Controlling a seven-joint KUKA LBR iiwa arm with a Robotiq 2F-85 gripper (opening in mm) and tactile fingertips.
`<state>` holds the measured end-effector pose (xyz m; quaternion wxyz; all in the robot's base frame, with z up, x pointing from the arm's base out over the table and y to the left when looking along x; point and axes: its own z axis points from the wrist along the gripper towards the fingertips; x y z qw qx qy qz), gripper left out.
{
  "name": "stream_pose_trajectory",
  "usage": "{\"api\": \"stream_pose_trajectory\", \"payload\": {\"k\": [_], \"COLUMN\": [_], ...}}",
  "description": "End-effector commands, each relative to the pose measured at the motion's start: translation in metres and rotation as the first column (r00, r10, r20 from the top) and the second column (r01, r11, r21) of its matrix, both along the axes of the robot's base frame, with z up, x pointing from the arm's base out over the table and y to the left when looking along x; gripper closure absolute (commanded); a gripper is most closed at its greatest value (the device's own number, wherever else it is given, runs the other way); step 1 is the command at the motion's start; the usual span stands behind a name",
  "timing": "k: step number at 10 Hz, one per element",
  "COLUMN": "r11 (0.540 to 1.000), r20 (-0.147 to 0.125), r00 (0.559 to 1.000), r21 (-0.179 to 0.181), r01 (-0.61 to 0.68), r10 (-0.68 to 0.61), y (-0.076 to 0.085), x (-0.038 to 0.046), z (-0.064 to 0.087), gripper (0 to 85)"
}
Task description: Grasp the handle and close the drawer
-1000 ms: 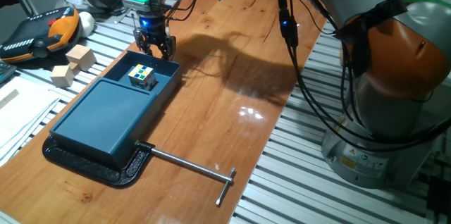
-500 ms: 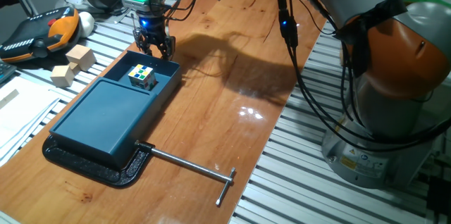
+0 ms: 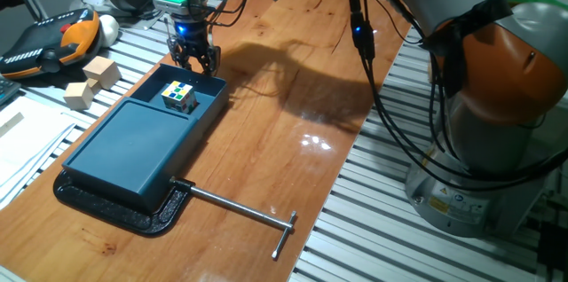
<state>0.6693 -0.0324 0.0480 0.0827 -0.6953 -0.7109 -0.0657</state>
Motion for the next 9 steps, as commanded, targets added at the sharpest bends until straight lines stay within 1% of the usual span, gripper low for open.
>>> {"api": "stream_pose_trajectory", "payload": {"k": [1, 3, 4, 6, 8, 9], "r11": [1.000, 1.000, 1.000, 1.000, 1.000, 1.000], "r20": [0.000, -0.002, -0.003, -0.001, 0.001, 0.002], "r00": [1.000, 1.000, 1.000, 1.000, 1.000, 1.000], "r21": [0.000, 0.000, 0.000, 0.000, 0.001, 0.001], "r01": [0.000, 0.003, 0.001, -0.010, -0.019, -0.018], "r10": [0.000, -0.003, -0.001, 0.010, 0.019, 0.018], "y": [0.0002, 0.0006, 0.0006, 0.0007, 0.0007, 0.0007], "x": [0.0000, -0.0001, -0.0001, -0.0002, -0.0008, -0.0011], "z": [-0.0001, -0.0004, -0.0006, -0.0006, 0.0003, 0.0012], "gripper": [30.3, 32.0, 39.0, 58.0, 84.3, 84.3]}}
